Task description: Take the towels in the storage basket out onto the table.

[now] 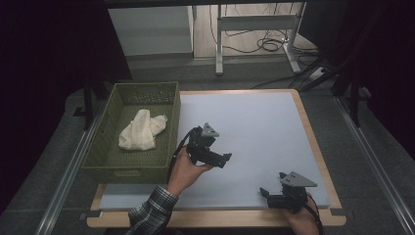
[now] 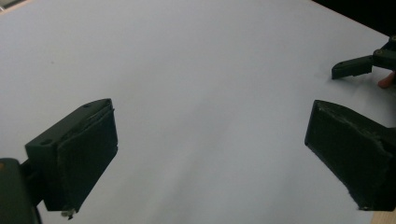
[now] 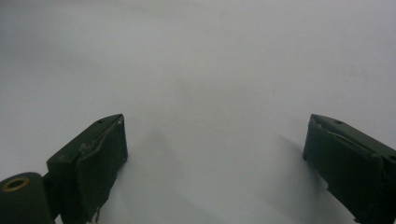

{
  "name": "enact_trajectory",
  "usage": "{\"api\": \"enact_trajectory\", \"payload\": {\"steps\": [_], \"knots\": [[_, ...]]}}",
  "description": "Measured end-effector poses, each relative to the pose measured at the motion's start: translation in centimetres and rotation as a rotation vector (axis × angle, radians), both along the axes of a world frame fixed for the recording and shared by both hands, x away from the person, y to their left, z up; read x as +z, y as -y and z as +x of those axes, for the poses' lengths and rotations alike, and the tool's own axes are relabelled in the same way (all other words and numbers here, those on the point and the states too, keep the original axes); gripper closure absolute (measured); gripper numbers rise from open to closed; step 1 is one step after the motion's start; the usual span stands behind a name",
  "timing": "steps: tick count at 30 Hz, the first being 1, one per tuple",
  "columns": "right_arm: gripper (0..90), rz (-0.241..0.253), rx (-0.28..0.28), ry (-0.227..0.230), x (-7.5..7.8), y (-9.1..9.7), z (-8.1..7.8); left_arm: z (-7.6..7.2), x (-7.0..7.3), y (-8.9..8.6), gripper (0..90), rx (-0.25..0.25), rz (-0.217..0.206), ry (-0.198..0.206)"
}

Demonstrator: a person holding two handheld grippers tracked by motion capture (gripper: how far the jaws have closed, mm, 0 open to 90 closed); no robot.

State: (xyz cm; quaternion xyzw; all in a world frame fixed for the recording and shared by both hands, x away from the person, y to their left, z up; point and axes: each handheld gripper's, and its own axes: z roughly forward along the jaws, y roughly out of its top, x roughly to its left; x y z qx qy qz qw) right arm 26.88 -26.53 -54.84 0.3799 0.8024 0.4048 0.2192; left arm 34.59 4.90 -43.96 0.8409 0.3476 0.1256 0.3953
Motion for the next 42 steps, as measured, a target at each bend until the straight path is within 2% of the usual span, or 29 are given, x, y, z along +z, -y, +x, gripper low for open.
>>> {"api": "enact_trajectory", "payload": {"steps": [5, 9, 10, 13, 22, 23, 25, 28, 34, 35, 36, 42], "knots": [[6.7, 0.0, 0.0, 0.0, 0.0, 0.0, 0.0, 0.6, 0.9, -0.7, 2.8, 0.02, 0.009, -0.007], [6.7, 0.0, 0.0, 0.0, 0.0, 0.0, 0.0, 1.6, 1.9, -2.3, 2.8, 0.05, 0.004, -0.014], [6.6, 0.0, 0.0, 0.0, 0.0, 0.0, 0.0, 1.8, 2.1, -2.6, 2.8, 0.056, 0.017, -0.008], [6.6, 0.0, 0.0, 0.0, 0.0, 0.0, 0.0, 2.1, 2.5, -3.2, 2.8, 0.073, 0.022, 0.0], [6.7, 0.0, 0.0, 0.0, 0.0, 0.0, 0.0, 3.5, 3.6, -7.1, 2.9, 0.15, 0.026, 0.004], [6.7, 0.0, 0.0, 0.0, 0.0, 0.0, 0.0, 3.5, 3.6, -7.1, 2.8, 0.15, 0.026, 0.004], [6.6, 0.0, 0.0, 0.0, 0.0, 0.0, 0.0, 3.7, 3.9, -8.3, 2.9, 0.173, 0.033, 0.006], [6.6, 0.0, 0.0, 0.0, 0.0, 0.0, 0.0, 3.9, 4.0, -9.1, 3.0, 0.191, 0.037, 0.008], [6.6, 0.0, 0.0, 0.0, 0.0, 0.0, 0.0, 4.5, 4.0, -11.8, 3.7, 0.245, 0.042, 0.011], [6.6, 0.0, 0.0, 0.0, 0.0, 0.0, 0.0, 4.7, 3.8, -12.5, 3.7, 0.266, 0.043, 0.01], [6.6, 0.0, 0.0, 0.0, 0.0, 0.0, 0.0, 4.7, 3.8, -12.5, 3.7, 0.266, 0.043, 0.01], [6.6, 0.0, 0.0, 0.0, 0.0, 0.0, 0.0, 5.0, 3.6, -14.9, 3.8, 0.311, 0.036, -0.005]]}}
